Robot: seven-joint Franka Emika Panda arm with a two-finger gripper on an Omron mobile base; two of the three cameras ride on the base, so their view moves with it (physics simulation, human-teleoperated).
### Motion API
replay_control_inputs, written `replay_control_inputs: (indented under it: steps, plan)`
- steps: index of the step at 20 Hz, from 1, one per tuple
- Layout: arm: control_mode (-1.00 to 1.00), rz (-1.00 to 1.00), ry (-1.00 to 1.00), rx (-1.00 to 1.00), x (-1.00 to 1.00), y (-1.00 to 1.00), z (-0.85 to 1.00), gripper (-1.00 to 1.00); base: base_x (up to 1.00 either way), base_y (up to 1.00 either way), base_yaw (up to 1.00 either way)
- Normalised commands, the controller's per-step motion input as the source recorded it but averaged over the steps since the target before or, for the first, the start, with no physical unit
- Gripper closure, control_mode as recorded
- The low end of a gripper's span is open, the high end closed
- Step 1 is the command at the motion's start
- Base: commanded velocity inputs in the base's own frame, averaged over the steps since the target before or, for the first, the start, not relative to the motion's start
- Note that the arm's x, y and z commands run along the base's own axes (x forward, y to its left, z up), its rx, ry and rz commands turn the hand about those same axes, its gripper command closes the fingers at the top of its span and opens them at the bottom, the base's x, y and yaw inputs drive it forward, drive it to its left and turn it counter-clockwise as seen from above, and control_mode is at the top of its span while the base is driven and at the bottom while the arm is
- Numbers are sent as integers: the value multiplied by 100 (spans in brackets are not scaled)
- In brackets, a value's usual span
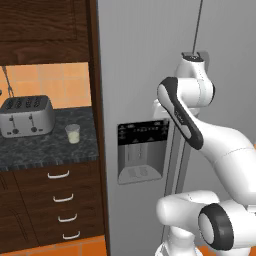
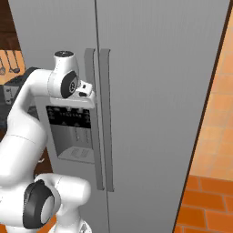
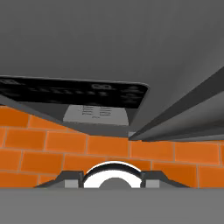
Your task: Grab a lemon wedge from the fridge and one ice cube from the ice bowl, and put them in the glass of lemonade.
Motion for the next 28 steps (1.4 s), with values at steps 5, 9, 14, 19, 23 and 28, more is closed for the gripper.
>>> replay_control_inputs:
  steps: [5, 9, 14, 19, 23, 28]
  plan:
    - [-100, 0, 0, 0, -16, 0, 0, -100, 0, 0, 0]
    - [-100, 0, 0, 1, -75, 0, -6, -100, 0, 0, 0]
    - [-100, 0, 2, 3, -64, 0, -8, -100, 0, 0, 0]
    - [-100, 0, 14, 0, -36, 0, -35, -100, 0, 0, 0]
    - [100, 0, 5, 0, -24, 0, -10, -100, -48, 4, 3]
    - [100, 0, 0, 0, 0, 0, 0, -100, -45, 77, 10]
